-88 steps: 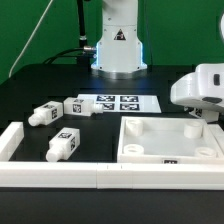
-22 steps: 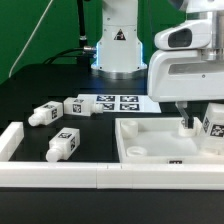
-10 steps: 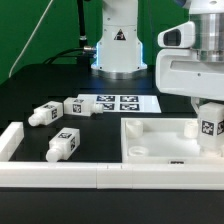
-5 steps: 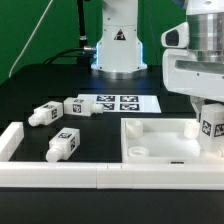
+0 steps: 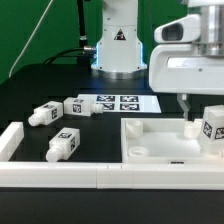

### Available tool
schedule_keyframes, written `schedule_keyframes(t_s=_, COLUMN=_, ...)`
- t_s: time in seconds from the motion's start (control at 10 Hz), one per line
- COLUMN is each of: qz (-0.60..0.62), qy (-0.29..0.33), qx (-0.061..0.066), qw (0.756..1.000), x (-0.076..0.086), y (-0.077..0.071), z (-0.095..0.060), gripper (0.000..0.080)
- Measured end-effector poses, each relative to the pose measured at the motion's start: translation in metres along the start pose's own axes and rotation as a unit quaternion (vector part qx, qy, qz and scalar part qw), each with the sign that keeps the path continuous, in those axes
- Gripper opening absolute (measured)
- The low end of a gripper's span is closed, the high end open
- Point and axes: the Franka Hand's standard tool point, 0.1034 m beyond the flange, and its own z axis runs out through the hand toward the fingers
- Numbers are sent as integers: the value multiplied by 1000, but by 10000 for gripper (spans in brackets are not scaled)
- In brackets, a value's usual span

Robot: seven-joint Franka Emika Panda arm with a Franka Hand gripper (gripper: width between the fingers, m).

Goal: Assemble one leg

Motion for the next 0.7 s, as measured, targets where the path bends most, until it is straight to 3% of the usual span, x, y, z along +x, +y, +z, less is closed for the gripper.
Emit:
schedule_keyframes(t_s=0.2, qz=-89, qy=1, qx=-5, qw=996, x=2, y=1, z=0, gripper=649)
schedule_keyframes(t_s=0.4, qz=-225, qy=10, qx=-14, qw=974, x=9, y=-3, z=-5, gripper=649)
schedule_keyframes(t_s=0.6, qz=-229, qy=10, qx=-14, qw=973, x=12, y=-1, z=-4, gripper=626)
schedule_keyframes(t_s=0.7, qz=-226, qy=10, qx=-14, qw=974, x=12, y=-1, z=-4, gripper=443)
